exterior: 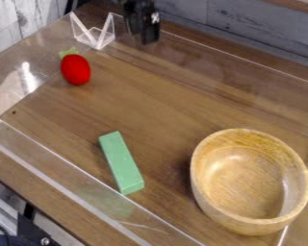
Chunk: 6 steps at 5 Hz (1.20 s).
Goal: Move the red object to the left side of the table
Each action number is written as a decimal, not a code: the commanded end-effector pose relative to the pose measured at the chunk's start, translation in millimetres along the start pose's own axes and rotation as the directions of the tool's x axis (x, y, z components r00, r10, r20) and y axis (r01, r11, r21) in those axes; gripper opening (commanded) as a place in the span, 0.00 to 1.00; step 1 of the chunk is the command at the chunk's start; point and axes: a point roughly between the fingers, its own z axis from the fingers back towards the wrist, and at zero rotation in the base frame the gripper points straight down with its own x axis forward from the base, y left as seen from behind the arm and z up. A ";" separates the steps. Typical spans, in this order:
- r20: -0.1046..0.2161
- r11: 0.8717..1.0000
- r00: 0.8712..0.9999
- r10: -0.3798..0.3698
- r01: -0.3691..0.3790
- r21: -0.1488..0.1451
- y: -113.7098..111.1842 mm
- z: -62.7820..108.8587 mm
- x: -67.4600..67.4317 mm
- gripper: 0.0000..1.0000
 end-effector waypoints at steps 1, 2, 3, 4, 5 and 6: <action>-0.030 1.000 0.999 0.019 -0.019 -0.015 10.4 3.0 -7.7 1.00; -0.066 0.996 0.995 0.080 -0.077 0.044 10.8 -9.6 -10.9 1.00; -0.052 0.990 0.990 0.132 -0.128 0.061 -0.8 -25.3 -6.4 1.00; -0.082 0.967 0.966 0.246 -0.239 0.084 -23.3 -24.4 10.5 1.00; -0.076 0.960 0.959 0.274 -0.267 0.089 -32.5 -16.3 25.1 0.00; -0.065 0.969 0.970 0.235 -0.228 0.096 -29.5 -13.5 24.7 0.00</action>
